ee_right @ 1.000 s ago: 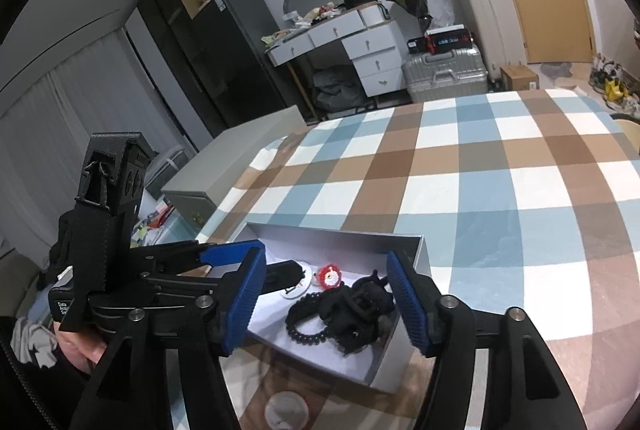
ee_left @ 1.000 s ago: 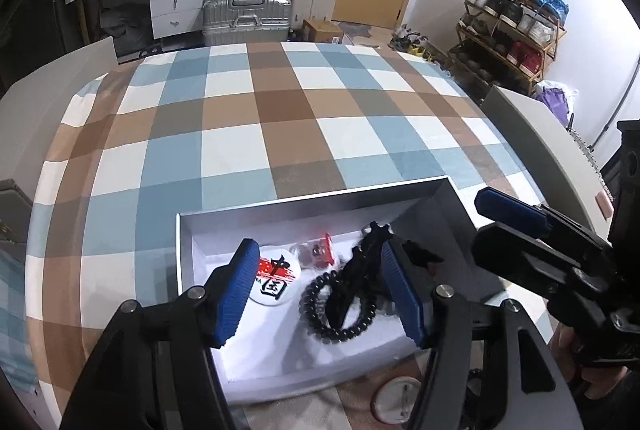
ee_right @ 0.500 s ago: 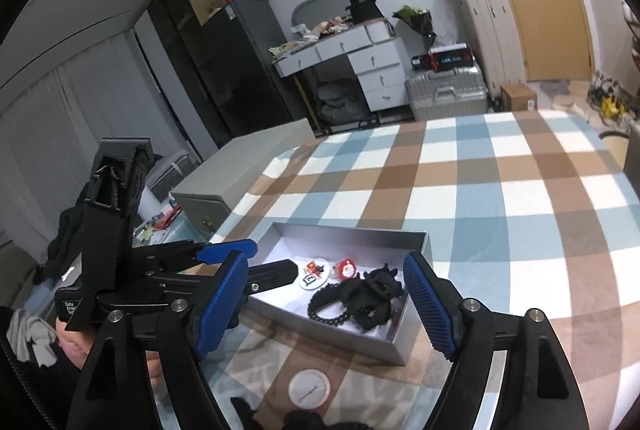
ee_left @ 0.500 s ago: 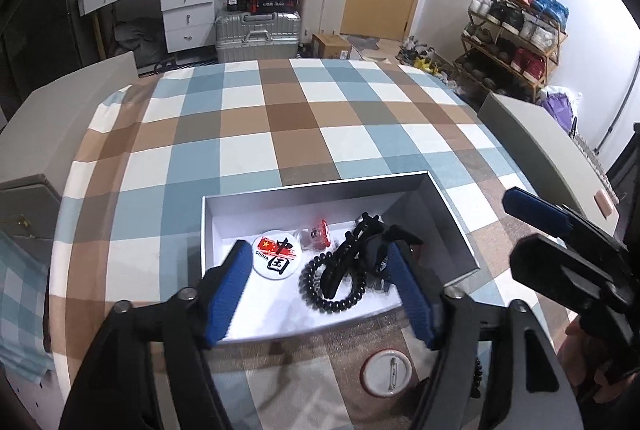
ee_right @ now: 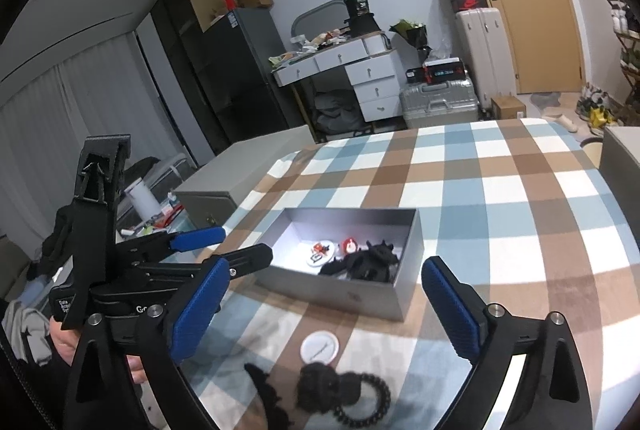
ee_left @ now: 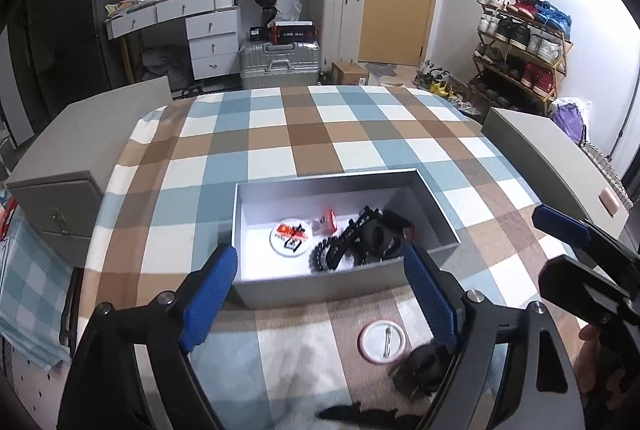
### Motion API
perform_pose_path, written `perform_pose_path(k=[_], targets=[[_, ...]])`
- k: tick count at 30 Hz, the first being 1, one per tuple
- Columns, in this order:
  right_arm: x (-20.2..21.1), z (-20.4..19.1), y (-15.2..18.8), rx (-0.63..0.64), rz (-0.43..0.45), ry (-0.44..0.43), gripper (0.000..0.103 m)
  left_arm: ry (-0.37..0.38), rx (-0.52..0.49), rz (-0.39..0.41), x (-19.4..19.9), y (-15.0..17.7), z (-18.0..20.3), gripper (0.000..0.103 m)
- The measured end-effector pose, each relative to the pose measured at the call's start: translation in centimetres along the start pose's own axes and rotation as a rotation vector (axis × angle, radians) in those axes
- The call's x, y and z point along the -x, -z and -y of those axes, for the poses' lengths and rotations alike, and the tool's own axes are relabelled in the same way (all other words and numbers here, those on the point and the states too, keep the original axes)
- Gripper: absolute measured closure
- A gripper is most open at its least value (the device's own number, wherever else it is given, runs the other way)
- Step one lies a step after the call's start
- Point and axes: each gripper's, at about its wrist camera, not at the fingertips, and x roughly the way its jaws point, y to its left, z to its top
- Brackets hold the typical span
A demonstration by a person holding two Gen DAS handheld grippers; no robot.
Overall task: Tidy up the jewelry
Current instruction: 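Withdraw both tools from the grey box toward the remaining items, then grasp another black hair claw clip with right tool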
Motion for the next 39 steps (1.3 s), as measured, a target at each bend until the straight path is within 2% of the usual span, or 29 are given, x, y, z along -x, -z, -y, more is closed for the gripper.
perform_pose_path(k=[4,8,12,19,23,28,39], targets=[[0.9,-0.4,1.2,0.016,-0.013,0.0,0.004,0.016,0.01,0.01,0.7,1.0,0.1,0.018],[1.9,-0.4,2.5,0.008,-0.019,0.006,0.004,-0.002,0.021,0.015,1.5,2.0,0.1,0.017],[1.8,-0.2,4.0,0.011,-0.061,0.023,0.004,-0.019,0.06,0.003,1.6,3.5,-0.5,0.002],[0.2,0.2,7.1,0.049,-0.168,0.055,0.004,-0.036,0.075,-0.021,1.6,5.4,-1.2,0.001],[-1.2,0.0,8.5,0.109,-0.221,0.106,0.005,-0.038,0.094,-0.048,1.3,6.3,-1.9,0.001],[-1.5,-0.2,8.8,0.106,-0.219,0.066,0.009,-0.043,0.098,-0.081,1.0,7.3,-2.3,0.001],[-3.3,-1.4,8.6,0.116,-0.226,0.018,0.045,-0.04,0.081,-0.098,1.3,8.1,-2.1,0.001]])
